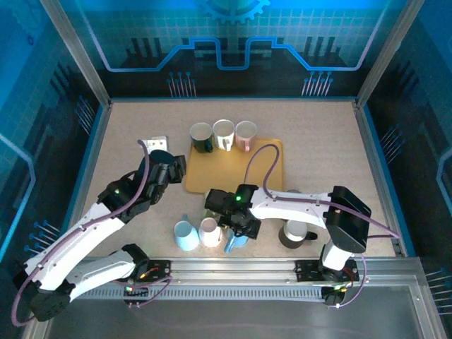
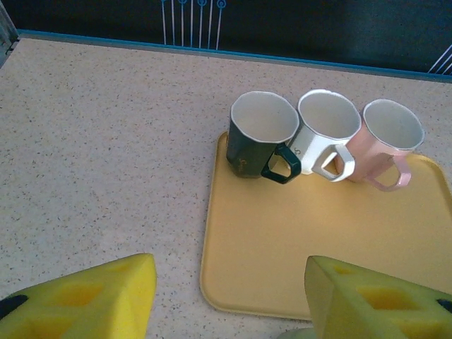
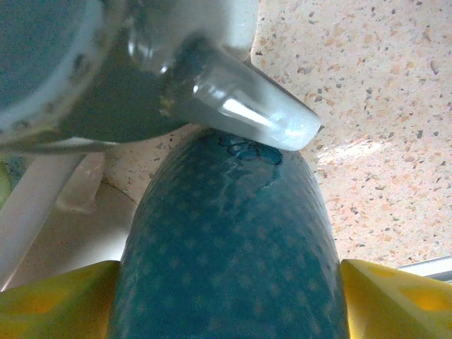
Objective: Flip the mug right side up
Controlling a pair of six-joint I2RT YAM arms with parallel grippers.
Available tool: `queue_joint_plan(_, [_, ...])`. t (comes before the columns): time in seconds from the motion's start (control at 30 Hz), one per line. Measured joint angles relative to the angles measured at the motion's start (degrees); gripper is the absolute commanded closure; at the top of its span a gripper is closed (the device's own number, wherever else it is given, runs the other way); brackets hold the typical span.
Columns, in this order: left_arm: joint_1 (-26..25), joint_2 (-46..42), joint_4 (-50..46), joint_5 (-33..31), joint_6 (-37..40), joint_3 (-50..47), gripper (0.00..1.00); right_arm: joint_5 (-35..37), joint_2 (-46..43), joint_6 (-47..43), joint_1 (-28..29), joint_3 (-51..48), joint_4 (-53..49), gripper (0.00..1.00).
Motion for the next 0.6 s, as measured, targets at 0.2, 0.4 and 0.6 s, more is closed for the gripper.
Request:
queue_joint_plan(0.2, [0.0,0.7,0.0,-0.4,0.1,0.0,0.41,0.2,-1.1,0.5,-0.1,-1.0,0.7,0.40])
queue_joint_plan(0.4, [0.0,0.7,0.0,-0.6,0.1,0.0,0.41,1.8,-3.4,-0.1,-0.1,-2.8,-0.6,0.55])
queue_joint_plan(0.6, [0.1,0.7,-1.5,0.0,0.0,0.8,0.41,3.2,-12.2,-6.4,-0.2,-4.8,-2.6,0.66])
